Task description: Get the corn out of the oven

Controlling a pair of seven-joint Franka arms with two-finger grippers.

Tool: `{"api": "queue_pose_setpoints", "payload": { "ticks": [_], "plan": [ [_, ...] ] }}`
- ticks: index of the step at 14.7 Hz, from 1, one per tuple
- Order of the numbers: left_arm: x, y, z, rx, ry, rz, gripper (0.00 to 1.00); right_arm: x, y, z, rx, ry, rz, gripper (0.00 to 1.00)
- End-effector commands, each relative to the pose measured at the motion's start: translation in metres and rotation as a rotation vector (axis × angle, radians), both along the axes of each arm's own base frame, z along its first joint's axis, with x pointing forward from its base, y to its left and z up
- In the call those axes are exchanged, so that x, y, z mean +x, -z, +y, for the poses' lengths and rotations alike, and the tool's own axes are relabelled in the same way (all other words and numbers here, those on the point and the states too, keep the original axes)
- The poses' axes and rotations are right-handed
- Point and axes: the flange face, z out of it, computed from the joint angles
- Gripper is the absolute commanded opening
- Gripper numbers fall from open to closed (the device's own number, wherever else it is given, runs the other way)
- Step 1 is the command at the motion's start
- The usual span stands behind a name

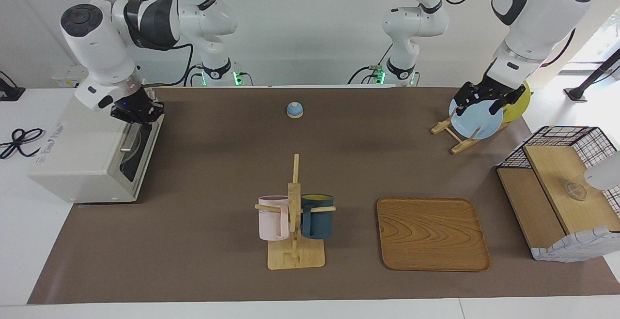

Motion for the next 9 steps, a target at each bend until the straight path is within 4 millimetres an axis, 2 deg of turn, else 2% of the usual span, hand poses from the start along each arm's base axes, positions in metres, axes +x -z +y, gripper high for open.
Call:
{"api": "queue_pose_setpoints", "payload": {
  "ticks": [1,3,9],
  "plan": [
    [-0.003,-0.004,0.003,0.016,0.004,-0.014,1.0,-0.011,0.013,-0.022,-0.019,0.011,-0.011,0.0],
    [-0.003,-0.004,0.003,0.016,0.004,-0.014,1.0,-0.011,0.013,-0.026,-0.089,-0.019,-0.008,0.0],
    [-0.003,-0.004,0.003,0.016,0.004,-0.014,1.0,-0.015,0.021,-0.038,-0.086,0.006,0.007,0.0]
  ]
}}
